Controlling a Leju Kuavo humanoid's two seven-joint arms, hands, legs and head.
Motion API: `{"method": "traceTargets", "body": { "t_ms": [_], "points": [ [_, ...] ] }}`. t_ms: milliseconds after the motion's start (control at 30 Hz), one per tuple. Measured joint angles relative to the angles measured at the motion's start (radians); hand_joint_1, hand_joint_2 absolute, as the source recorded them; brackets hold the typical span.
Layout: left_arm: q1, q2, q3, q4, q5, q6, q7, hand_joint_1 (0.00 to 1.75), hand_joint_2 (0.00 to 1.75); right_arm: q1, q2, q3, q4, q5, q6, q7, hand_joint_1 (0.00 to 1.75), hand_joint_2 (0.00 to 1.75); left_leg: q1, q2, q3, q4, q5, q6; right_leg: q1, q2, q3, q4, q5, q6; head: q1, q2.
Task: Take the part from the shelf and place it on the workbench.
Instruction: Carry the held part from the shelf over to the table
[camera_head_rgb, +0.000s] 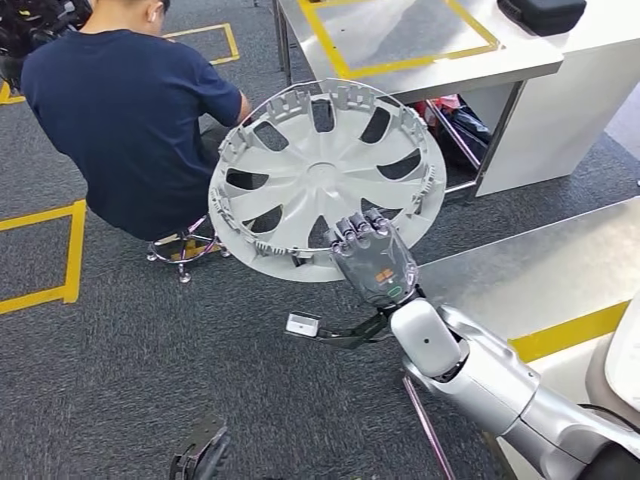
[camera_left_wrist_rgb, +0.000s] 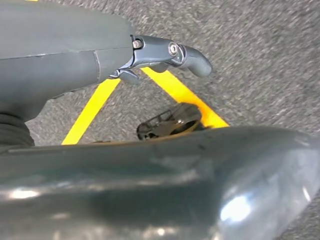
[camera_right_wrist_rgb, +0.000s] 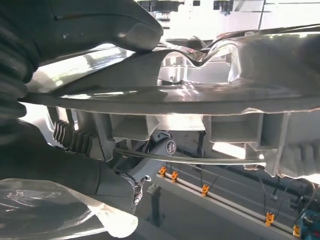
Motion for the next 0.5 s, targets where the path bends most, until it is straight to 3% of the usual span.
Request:
{"method": "traceTargets", "body": {
  "t_ms": [67, 100, 133, 200, 233, 267, 300, 367, 400, 433, 467, 500],
  "points": [
    [-0.003, 0.0, 0.001, 0.0, 0.0, 0.0, 0.0, 0.0, 0.0, -0.001, 0.0, 0.0, 0.0, 0.0, 0.0, 0.001, 1.75, 1.75, -0.003, -0.002, 0.1, -0.147, 0.03, 0.01, 0.002, 0.001, -0.017, 0.001, 0.018, 0.006, 0.001, 0.0],
    [-0.004, 0.0, 0.002, 0.0, 0.0, 0.0, 0.0, 0.0, 0.0, -0.002, 0.0, 0.001, 0.0, 0.0, 0.0, 0.002, 1.75, 1.75, -0.006, -0.003, 0.128, -0.193, 0.037, 0.014, 0.002, 0.001, -0.023, 0.001, 0.026, 0.01, 0.001, 0.0],
    [-0.005, 0.0, 0.002, 0.0, 0.0, 0.0, 0.0, 0.0, 0.0, -0.004, 0.0, 0.002, 0.0, 0.0, 0.0, 0.003, 1.75, 1.75, -0.01, -0.004, 0.136, -0.213, 0.041, 0.018, 0.001, 0.0, -0.026, 0.001, 0.033, 0.016, 0.001, 0.0],
    [-0.004, 0.0, 0.002, 0.0, 0.0, 0.0, 0.0, 0.0, 0.0, -0.005, -0.001, 0.005, 0.0, 0.0, 0.001, 0.005, 1.75, 1.75, -0.015, -0.004, 0.128, -0.216, 0.057, 0.029, -0.003, -0.001, -0.031, -0.002, 0.048, 0.028, 0.001, 0.0],
    [-0.004, -0.001, 0.003, 0.0, -0.001, -0.001, 0.0, 0.0, 0.0, -0.006, -0.001, 0.006, 0.0, 0.0, 0.001, 0.006, 1.75, 1.75, -0.015, -0.002, 0.122, -0.219, 0.069, 0.035, -0.006, 0.0, -0.037, 0.001, 0.043, 0.033, 0.001, 0.0],
    [-0.005, 0.0, 0.004, 0.0, -0.002, -0.001, 0.0, 0.0, 0.0, -0.007, -0.002, 0.006, 0.0, 0.0, 0.001, 0.007, 1.75, 1.75, -0.014, 0.0, 0.114, -0.222, 0.082, 0.043, -0.007, 0.001, -0.047, 0.018, 0.019, 0.038, 0.002, 0.0],
    [-0.007, 0.0, 0.006, 0.0, -0.002, -0.001, 0.0, 0.0, 0.0, -0.008, -0.002, 0.007, 0.0, 0.0, 0.001, 0.008, 1.75, 1.75, -0.011, 0.001, 0.102, -0.226, 0.095, 0.049, -0.008, 0.002, -0.062, 0.055, -0.022, 0.042, 0.004, 0.0],
    [-0.008, 0.0, 0.009, 0.0, -0.004, -0.001, 0.0, 0.0, 0.0, -0.009, -0.003, 0.008, 0.001, 0.0, 0.001, 0.01, 1.75, 1.75, -0.011, 0.003, 0.074, -0.225, 0.119, 0.055, -0.01, 0.002, -0.096, 0.179, -0.123, 0.048, 0.007, 0.0],
    [-0.008, 0.0, 0.01, 0.0, -0.005, -0.002, 0.0, 0.0, 0.0, -0.01, -0.003, 0.01, 0.001, 0.0, 0.001, 0.011, 1.75, 1.75, -0.011, 0.003, 0.058, -0.224, 0.13, 0.055, -0.01, 0.002, -0.105, 0.242, -0.154, 0.051, 0.008, 0.0],
    [-0.008, -0.001, 0.01, 0.0, -0.006, -0.002, 0.001, 0.0, 0.0, -0.01, -0.003, 0.013, 0.002, 0.0, 0.001, 0.012, 1.75, 1.75, -0.011, 0.004, 0.043, -0.224, 0.142, 0.054, -0.011, 0.002, -0.103, 0.282, -0.161, 0.053, 0.009, 0.0],
    [-0.008, -0.001, 0.011, 0.0, -0.006, -0.003, 0.002, 0.0, 0.0, -0.01, -0.004, 0.016, 0.003, 0.0, 0.001, 0.013, 1.75, 1.75, -0.011, 0.004, 0.027, -0.223, 0.153, 0.052, -0.011, 0.002, -0.086, 0.291, -0.149, 0.054, 0.01, 0.0],
    [-0.008, -0.002, 0.011, 0.0, -0.006, -0.003, 0.002, 0.0, 0.0, -0.01, -0.004, 0.019, 0.004, 0.0, 0.001, 0.013, 1.75, 1.75, -0.01, 0.004, 0.012, -0.222, 0.165, 0.049, -0.011, 0.001, -0.05, 0.262, -0.126, 0.055, 0.01, 0.0]
  ]
}}
